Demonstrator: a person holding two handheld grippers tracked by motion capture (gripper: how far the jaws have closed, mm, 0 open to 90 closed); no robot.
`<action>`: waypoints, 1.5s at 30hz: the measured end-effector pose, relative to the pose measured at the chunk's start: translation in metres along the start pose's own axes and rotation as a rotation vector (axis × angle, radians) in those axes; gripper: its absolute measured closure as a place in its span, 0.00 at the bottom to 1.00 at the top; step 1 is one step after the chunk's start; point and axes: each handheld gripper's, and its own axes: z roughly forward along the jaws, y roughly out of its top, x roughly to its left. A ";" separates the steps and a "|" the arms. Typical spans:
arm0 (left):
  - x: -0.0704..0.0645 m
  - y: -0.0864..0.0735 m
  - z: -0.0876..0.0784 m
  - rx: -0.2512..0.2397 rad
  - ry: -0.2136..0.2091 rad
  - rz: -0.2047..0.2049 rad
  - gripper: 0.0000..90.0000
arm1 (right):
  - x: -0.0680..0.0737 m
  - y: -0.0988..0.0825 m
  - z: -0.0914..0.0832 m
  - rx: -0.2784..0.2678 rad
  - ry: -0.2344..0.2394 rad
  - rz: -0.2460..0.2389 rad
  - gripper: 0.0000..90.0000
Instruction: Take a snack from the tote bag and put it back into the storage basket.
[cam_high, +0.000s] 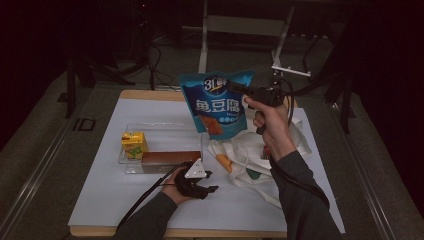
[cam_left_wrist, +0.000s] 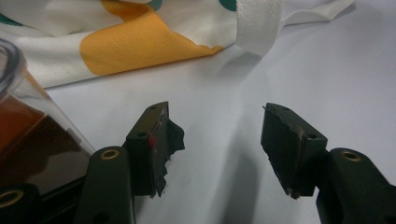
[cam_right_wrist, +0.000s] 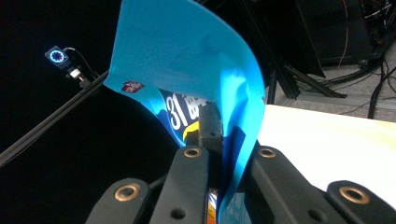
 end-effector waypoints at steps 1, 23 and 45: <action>0.000 0.000 0.000 0.000 0.000 0.001 0.48 | 0.000 0.000 0.001 0.001 0.001 0.002 0.99; -0.001 0.000 0.000 -0.001 -0.001 0.006 0.47 | 0.001 -0.009 0.031 0.015 0.012 0.020 0.99; -0.001 0.000 0.000 0.000 0.003 0.014 0.47 | 0.005 -0.016 0.056 0.020 0.037 0.041 0.98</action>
